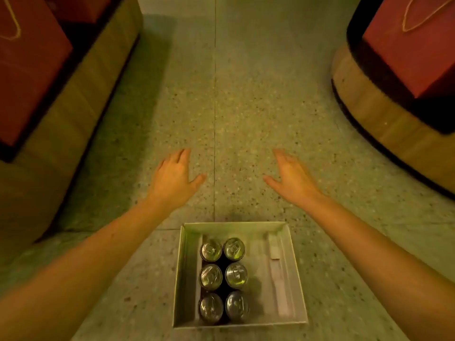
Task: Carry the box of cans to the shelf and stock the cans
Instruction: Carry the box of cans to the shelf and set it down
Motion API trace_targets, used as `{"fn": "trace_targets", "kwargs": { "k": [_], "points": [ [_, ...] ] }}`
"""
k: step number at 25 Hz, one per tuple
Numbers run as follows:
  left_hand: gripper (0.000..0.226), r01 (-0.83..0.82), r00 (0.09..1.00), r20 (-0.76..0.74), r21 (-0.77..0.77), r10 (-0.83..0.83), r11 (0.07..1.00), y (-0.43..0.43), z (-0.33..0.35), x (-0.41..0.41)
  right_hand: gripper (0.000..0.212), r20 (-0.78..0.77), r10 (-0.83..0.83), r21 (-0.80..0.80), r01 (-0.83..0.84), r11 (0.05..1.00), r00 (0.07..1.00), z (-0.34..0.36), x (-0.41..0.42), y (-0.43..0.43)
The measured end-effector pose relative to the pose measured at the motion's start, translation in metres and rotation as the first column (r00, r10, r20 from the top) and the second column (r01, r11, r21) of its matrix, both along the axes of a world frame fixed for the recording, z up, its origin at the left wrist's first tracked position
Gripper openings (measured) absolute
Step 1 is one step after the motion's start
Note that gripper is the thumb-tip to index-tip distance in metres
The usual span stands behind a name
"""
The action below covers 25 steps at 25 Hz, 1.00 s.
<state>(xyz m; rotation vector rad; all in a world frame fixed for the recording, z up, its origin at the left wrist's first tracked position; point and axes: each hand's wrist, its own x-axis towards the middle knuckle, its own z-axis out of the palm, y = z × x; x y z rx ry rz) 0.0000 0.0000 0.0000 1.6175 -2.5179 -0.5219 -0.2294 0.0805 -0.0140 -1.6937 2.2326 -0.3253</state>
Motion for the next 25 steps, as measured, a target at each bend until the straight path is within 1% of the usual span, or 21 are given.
{"fn": "trace_targets", "kwargs": {
  "k": [3,5,6,8,10,11,13,15,16,17,18,20,25],
  "points": [
    [0.071,-0.020,1.000,0.012,0.067,0.020,0.998,0.028,-0.068,0.018,0.069,0.013,-0.076,0.075,0.075,0.994,0.997,-0.070,0.000,0.041],
    [0.072,-0.050,0.999,0.018,0.155,0.048,0.987,0.055,-0.111,0.035,0.070,0.060,-0.138,0.129,0.129,0.983,0.989,-0.116,0.002,0.075],
    [0.075,-0.069,0.998,0.016,0.191,0.067,0.979,0.067,-0.126,0.044,0.071,0.082,-0.161,0.141,0.148,0.979,0.984,-0.132,0.005,0.092],
    [0.079,-0.099,0.995,0.014,0.211,0.098,0.972,0.083,-0.148,0.059,0.076,0.104,-0.200,0.133,0.186,0.974,0.974,-0.152,0.008,0.112],
    [0.071,-0.144,0.989,0.004,0.281,0.149,0.949,0.101,-0.168,0.072,0.082,0.128,-0.266,0.146,0.247,0.958,0.956,-0.168,0.013,0.129],
    [0.067,-0.166,0.983,-0.024,0.324,0.183,0.931,0.108,-0.175,0.077,0.082,0.166,-0.292,0.130,0.273,0.953,0.942,-0.172,0.016,0.135],
    [0.058,-0.221,0.950,-0.108,0.431,0.293,0.875,0.122,-0.182,0.079,0.075,0.275,-0.316,0.070,0.308,0.949,0.908,-0.176,0.019,0.145],
    [0.053,-0.270,0.878,-0.198,0.548,0.437,0.792,0.136,-0.185,0.073,0.065,0.362,-0.344,0.062,0.346,0.936,0.866,-0.177,0.021,0.153],
    [0.052,-0.298,0.838,-0.220,0.583,0.500,0.756,0.141,-0.185,0.070,0.062,0.383,-0.362,0.069,0.365,0.929,0.850,-0.178,0.021,0.156],
    [0.051,-0.327,0.812,-0.227,0.587,0.538,0.741,0.144,-0.186,0.067,0.060,0.391,-0.377,0.072,0.380,0.922,0.840,-0.179,0.021,0.158],
    [0.050,-0.345,0.807,-0.227,0.569,0.545,0.747,0.144,-0.189,0.066,0.060,0.397,-0.384,0.071,0.390,0.918,0.834,-0.179,0.022,0.159],
    [0.047,-0.364,0.817,-0.217,0.524,0.534,0.770,0.142,-0.192,0.065,0.060,0.408,-0.391,0.064,0.401,0.914,0.825,-0.177,0.023,0.159],
    [0.049,-0.361,0.864,-0.171,0.445,0.474,0.819,0.126,-0.184,0.065,0.061,0.431,-0.355,0.015,0.387,0.922,0.829,-0.170,0.018,0.152]
  ]
}}
